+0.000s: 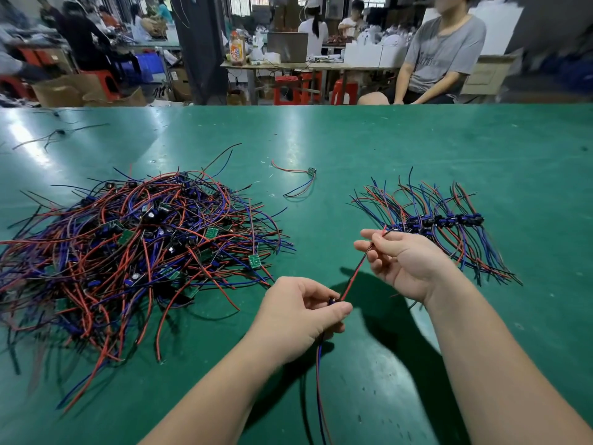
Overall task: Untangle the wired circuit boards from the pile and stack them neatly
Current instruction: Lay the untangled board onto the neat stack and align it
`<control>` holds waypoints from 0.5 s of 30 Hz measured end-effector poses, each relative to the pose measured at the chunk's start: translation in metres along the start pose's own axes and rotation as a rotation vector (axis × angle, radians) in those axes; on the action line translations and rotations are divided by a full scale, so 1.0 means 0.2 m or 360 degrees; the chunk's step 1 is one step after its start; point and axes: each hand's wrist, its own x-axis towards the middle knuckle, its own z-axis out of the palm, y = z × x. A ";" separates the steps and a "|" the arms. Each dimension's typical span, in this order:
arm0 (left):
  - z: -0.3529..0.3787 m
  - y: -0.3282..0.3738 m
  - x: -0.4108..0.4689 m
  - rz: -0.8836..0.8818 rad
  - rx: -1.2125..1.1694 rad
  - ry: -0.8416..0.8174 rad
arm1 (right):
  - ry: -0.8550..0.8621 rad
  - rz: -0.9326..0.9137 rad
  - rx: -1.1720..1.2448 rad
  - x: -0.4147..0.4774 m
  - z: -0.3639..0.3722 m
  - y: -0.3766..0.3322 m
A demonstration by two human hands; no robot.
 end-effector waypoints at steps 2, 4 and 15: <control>-0.01 0.00 -0.01 -0.0051 0.0019 -0.0049 | -0.0044 -0.0051 -0.0251 0.00 -0.01 0.00; -0.03 0.00 -0.02 -0.0093 0.0041 -0.0112 | -0.0091 -0.0093 -0.0490 0.00 -0.02 0.01; -0.04 0.03 -0.04 -0.0110 -0.0006 -0.0198 | 0.0041 -0.0281 -0.0207 0.00 0.01 0.03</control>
